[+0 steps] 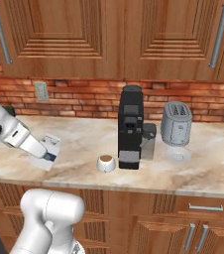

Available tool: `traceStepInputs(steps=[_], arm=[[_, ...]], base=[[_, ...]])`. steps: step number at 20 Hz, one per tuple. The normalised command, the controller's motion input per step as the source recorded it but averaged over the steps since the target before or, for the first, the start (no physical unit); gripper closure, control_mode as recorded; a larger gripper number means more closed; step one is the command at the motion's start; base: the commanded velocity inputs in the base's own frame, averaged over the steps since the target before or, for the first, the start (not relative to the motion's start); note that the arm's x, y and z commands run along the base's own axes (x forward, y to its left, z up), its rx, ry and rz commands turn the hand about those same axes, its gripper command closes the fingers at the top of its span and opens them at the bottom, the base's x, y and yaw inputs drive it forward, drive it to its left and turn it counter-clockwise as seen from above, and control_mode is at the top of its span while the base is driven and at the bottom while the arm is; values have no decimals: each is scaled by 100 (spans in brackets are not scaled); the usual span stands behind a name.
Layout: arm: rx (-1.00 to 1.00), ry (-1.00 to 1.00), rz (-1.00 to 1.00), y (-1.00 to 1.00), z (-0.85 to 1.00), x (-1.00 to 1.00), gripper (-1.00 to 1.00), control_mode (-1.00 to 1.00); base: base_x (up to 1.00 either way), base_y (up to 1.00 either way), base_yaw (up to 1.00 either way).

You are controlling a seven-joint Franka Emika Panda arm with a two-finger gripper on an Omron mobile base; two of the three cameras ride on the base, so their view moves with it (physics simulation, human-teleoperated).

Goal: Take a sugar cube from the saucer and place it inside the coffee. Then, grab milk from the fridge and place it next to the coffee on the counter to sweeten the coffee.

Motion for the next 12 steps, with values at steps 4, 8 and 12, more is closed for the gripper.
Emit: traceStepInputs(steps=[4,8,12], arm=[[-2,-12,0,1,-45,72,100,-100],[0,-8,0,0,-34,91,100,-100],[-1,-8,0,0,-28,82,100,-100]], base=[[0,0,0],[0,0,0],[0,0,0]])
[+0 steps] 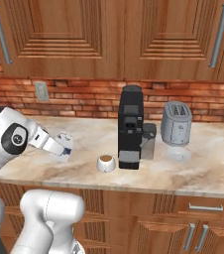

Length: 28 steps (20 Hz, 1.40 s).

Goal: Take a sugar cube from the saucer and place it inside the coffee. Then, grab milk from the fridge and place it next to the coffee on the counter to sweeten the coffee.

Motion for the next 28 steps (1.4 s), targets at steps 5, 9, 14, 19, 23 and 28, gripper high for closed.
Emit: traceStepInputs(steps=[5,9,14,19,23,28], arm=[[-3,-5,0,6,-32,69,100,-100],[0,-2,0,3,-27,54,100,-100],[-3,-4,-2,4,-33,58,100,-100],[0,-6,-1,0,-28,37,100,-100],[0,-7,-6,0,-44,28,100,-100],[-7,-12,-9,0,-49,22,100,-100]], base=[[0,0,0],[0,0,0],[0,0,0],[0,0,0],[0,0,0],[0,0,0]])
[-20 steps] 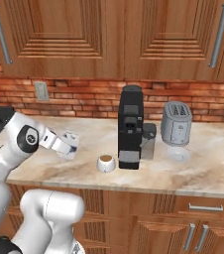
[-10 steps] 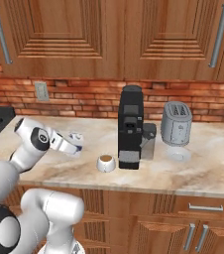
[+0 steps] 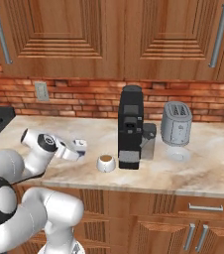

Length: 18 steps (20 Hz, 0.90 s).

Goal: Take a sugar cube from the saucer and place it inside the coffee. Then, grab milk from the fridge and place it next to the coffee on the counter to sweeten the coffee.

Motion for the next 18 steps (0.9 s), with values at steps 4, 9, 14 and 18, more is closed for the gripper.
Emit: traceStepInputs(steps=[4,9,14,18], arm=[[-9,-16,-10,0,-44,2,100,-100],[-11,-24,-13,0,-17,0,100,-100],[0,-4,-9,0,0,2,100,-100],[0,0,0,-1,0,20,100,-100]], base=[[0,0,0],[0,0,0],[0,0,0],[0,0,0]])
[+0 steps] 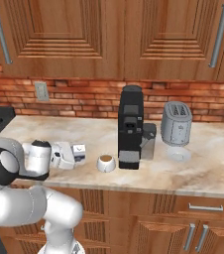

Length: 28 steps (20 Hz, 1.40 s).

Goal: Take a sugar cube from the saucer and place it inside the coffee. Then, grab milk from the fridge and place it next to the coffee on the counter to sweeten the coffee.

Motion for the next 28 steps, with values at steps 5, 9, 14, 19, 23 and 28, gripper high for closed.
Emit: traceStepInputs(steps=[5,9,14,19,23,28], arm=[[0,0,-1,-5,0,32,100,-100],[0,0,0,-6,0,21,-100,-100],[0,0,0,-1,0,0,-100,-100],[0,0,-1,0,2,0,-100,-100],[0,-3,-6,0,25,0,-100,-100],[0,-12,-9,2,66,0,-100,-100]], base=[[0,0,0],[0,0,0],[0,0,0],[0,0,0],[0,0,0],[0,0,0]])
